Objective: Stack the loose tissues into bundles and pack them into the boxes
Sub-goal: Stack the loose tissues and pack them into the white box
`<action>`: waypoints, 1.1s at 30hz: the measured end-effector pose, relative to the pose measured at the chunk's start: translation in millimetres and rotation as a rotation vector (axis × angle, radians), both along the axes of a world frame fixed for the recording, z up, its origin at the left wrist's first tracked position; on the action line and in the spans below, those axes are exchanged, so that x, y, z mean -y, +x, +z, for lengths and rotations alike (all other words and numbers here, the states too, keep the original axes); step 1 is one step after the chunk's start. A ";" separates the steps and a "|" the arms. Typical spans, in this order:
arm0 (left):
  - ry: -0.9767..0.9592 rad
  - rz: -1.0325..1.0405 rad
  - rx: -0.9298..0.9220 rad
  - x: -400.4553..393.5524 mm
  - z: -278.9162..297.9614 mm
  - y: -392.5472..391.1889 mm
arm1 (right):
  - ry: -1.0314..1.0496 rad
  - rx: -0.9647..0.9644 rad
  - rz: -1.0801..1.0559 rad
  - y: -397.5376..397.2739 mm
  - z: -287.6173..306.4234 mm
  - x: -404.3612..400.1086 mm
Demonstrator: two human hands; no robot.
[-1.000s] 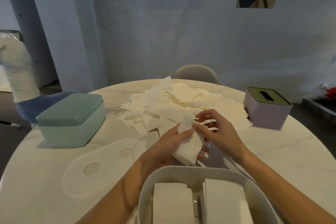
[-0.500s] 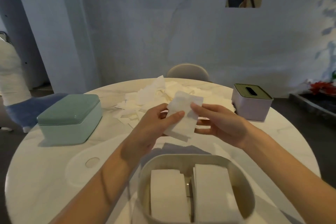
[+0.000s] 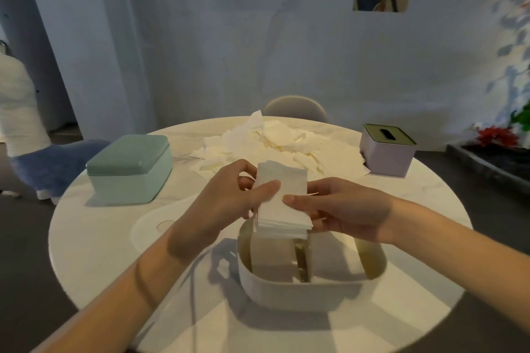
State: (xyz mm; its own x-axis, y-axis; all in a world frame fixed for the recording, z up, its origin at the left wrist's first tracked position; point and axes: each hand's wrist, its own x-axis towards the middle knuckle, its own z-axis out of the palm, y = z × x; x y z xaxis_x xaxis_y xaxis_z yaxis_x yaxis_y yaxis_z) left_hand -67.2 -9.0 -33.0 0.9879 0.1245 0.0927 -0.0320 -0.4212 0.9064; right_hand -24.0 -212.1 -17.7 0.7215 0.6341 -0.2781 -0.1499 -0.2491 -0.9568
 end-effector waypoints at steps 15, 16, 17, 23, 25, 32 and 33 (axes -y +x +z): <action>0.569 -0.102 0.059 -12.4 -15.1 -33.3 | -0.511 0.315 0.049 -26.6 -20.0 -7.6; 0.572 -0.117 0.061 -12.8 -15.0 -35.1 | -0.534 0.328 0.049 -25.6 -20.6 -8.8; 0.576 -0.134 0.063 -13.5 -15.3 -36.6 | -0.554 0.335 0.052 -24.5 -21.1 -9.4; 0.658 -0.228 0.032 -8.7 -11.7 -44.5 | -0.720 0.479 0.136 -29.2 -11.7 -10.9; 0.732 -0.252 0.028 -6.5 -8.2 -44.1 | -0.789 0.590 0.208 -32.2 0.8 -9.6; 0.981 -0.283 0.093 3.0 -5.9 -35.9 | -0.815 0.663 0.250 -35.2 15.8 -6.9; 1.014 -0.293 0.080 5.3 -7.3 -34.1 | -0.828 0.676 0.262 -34.8 12.7 -7.4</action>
